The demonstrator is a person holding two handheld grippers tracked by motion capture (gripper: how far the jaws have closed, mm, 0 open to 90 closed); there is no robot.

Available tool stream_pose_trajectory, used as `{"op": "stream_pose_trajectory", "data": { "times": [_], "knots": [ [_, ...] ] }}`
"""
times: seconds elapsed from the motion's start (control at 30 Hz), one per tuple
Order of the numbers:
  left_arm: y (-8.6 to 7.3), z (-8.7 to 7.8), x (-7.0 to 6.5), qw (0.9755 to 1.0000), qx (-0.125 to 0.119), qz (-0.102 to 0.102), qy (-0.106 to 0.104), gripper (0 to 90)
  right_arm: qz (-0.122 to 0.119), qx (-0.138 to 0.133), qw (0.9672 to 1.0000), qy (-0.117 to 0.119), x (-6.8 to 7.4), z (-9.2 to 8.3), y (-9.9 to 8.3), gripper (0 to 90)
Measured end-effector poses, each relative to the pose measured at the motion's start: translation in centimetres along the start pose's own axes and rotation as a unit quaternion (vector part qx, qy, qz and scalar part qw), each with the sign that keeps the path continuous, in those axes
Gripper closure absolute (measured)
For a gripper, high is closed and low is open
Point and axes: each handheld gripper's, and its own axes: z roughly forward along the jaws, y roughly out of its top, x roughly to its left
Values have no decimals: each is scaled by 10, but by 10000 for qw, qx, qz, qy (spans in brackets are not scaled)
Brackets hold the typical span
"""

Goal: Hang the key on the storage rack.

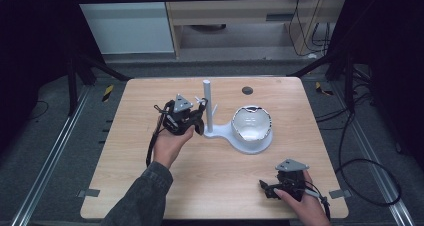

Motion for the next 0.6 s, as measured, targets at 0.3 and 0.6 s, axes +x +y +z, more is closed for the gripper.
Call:
{"op": "stream_pose_trajectory", "data": {
  "times": [0.3, 0.6],
  "knots": [
    [0, 7, -1, 10000, 29, -36, 30, 800, -28, -5, 10000, 0, 0, 0, 0, 4],
    [0, 12, -2, 10000, 11, -54, 51, 798, -30, -4, 10000, 1, 0, 0, 0, 4]
  ]
}}
